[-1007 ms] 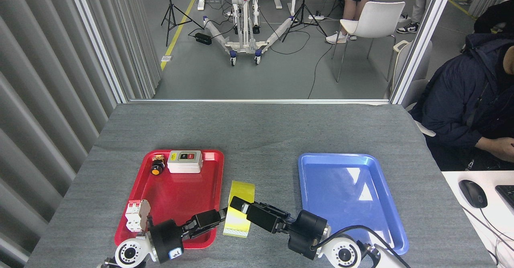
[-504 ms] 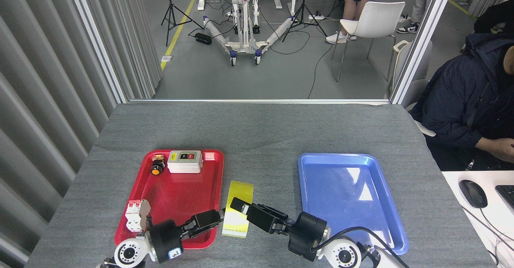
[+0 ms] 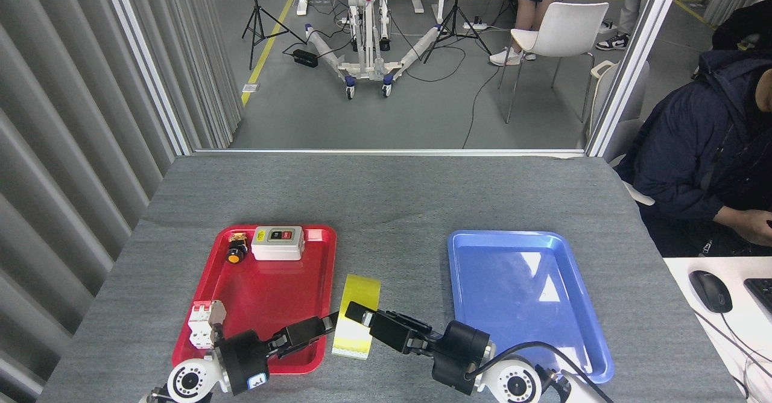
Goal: Place and move tape with both arms
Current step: 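Grasp the tape with the right gripper and release it from the left, then carry the tape with the right gripper into the blue tray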
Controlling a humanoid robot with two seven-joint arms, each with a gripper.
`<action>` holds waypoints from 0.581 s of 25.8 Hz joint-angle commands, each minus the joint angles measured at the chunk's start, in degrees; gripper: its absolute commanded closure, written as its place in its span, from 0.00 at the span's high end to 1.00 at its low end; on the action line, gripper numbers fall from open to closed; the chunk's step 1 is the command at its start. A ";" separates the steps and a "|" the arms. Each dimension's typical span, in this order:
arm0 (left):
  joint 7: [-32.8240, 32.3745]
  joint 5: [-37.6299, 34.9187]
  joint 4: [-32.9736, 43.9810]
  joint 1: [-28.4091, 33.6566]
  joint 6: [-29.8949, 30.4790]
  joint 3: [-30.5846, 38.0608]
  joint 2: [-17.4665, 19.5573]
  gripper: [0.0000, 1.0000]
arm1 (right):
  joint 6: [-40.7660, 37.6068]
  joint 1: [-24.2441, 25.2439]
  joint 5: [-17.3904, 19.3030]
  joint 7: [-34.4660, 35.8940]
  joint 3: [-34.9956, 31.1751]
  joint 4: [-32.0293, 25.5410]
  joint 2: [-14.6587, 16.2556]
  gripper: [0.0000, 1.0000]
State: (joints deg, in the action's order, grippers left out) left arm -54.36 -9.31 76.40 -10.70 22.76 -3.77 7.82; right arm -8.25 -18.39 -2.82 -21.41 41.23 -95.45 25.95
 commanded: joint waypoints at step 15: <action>0.22 -1.85 -3.80 -0.37 4.04 6.32 0.18 1.00 | -2.47 0.20 0.01 1.72 -0.36 0.00 -0.11 0.00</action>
State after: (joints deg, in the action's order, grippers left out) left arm -54.33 -10.95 73.06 -10.85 27.05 0.90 7.99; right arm -10.70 -18.12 -2.81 -19.70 40.87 -95.45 25.78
